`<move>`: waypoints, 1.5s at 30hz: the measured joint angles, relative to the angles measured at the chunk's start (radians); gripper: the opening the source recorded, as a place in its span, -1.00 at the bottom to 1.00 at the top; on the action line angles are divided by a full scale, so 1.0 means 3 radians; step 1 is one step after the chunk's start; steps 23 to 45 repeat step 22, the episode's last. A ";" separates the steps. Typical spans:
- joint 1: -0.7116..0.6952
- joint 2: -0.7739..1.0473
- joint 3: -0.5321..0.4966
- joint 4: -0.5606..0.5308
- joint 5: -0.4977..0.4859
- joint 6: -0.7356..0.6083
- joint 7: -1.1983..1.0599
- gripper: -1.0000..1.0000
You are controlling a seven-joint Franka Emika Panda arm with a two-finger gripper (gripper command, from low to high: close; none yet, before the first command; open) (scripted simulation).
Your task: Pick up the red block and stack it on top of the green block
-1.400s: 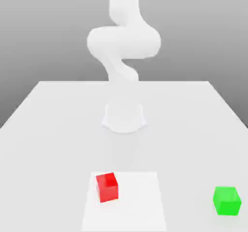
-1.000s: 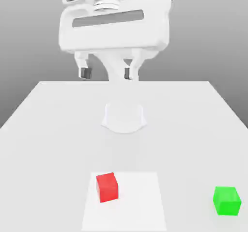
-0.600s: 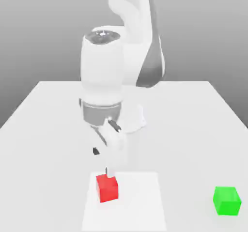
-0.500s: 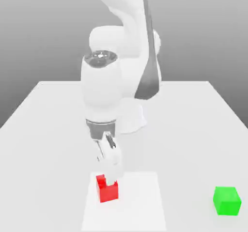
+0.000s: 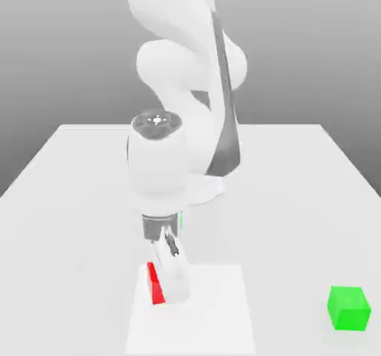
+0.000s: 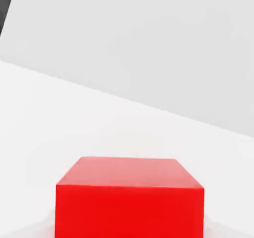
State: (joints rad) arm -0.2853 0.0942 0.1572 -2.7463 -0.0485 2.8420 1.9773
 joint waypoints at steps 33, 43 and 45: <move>0.1421 0.0827 0.0758 0.1180 -0.0823 -0.0487 -0.1557 1.00; 0.1421 0.0827 0.0758 0.1180 -0.0823 -0.0487 -0.1557 1.00; 0.1421 0.0827 0.0758 0.1180 -0.0823 -0.0487 -0.1557 1.00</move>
